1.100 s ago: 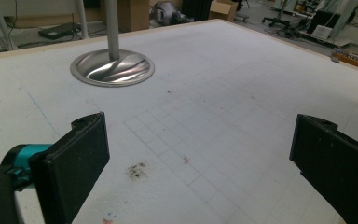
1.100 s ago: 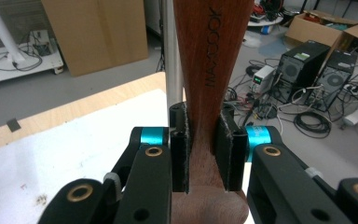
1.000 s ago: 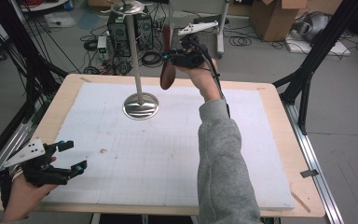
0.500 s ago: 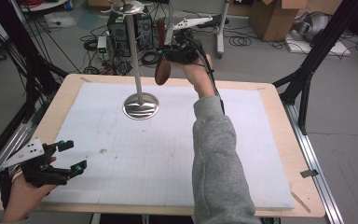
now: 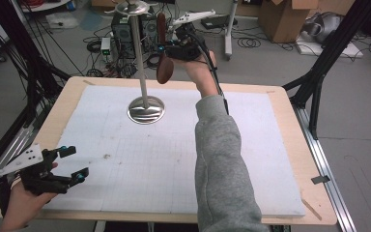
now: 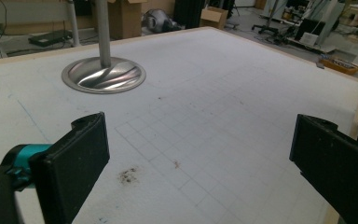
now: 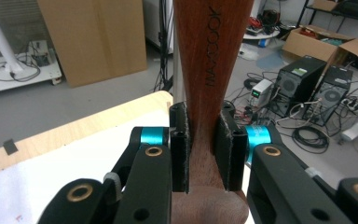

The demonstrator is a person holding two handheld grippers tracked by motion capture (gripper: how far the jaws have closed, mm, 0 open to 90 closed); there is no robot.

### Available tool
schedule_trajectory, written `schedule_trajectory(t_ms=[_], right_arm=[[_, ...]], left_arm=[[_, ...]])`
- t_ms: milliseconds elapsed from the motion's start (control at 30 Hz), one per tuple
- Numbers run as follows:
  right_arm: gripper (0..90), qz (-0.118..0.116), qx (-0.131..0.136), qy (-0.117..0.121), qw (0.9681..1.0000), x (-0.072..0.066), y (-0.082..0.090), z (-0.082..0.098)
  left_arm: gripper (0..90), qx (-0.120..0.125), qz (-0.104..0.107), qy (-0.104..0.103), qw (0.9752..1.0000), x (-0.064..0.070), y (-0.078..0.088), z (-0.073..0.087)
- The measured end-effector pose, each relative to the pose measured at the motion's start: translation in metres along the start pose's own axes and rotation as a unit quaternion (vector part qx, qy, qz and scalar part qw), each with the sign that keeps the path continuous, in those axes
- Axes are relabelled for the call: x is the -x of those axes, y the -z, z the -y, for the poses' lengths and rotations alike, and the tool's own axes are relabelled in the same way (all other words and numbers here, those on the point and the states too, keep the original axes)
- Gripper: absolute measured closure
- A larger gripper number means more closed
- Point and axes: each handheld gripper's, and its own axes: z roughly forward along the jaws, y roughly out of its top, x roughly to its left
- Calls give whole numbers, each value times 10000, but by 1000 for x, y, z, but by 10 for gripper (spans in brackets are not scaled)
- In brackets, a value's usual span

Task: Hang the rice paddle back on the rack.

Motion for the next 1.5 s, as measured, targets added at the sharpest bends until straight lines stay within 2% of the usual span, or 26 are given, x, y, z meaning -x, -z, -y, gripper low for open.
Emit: schedule_trajectory(t_ms=[433, 667, 1500], right_arm=[[777, 71, 57, -62, 9999, -5, -7, -11], [777, 180, -22, -156, 9997, -5, -13, -12], [777, 121, -18, -186, 9998, -6, -22, -13]], left_arm=[[51, 25, -31, 0, 10000, 0, 6, -1], [51, 58, -44, 17, 10000, -1, 10, 0], [51, 65, -91, 44, 9999, -1, 15, 1]])
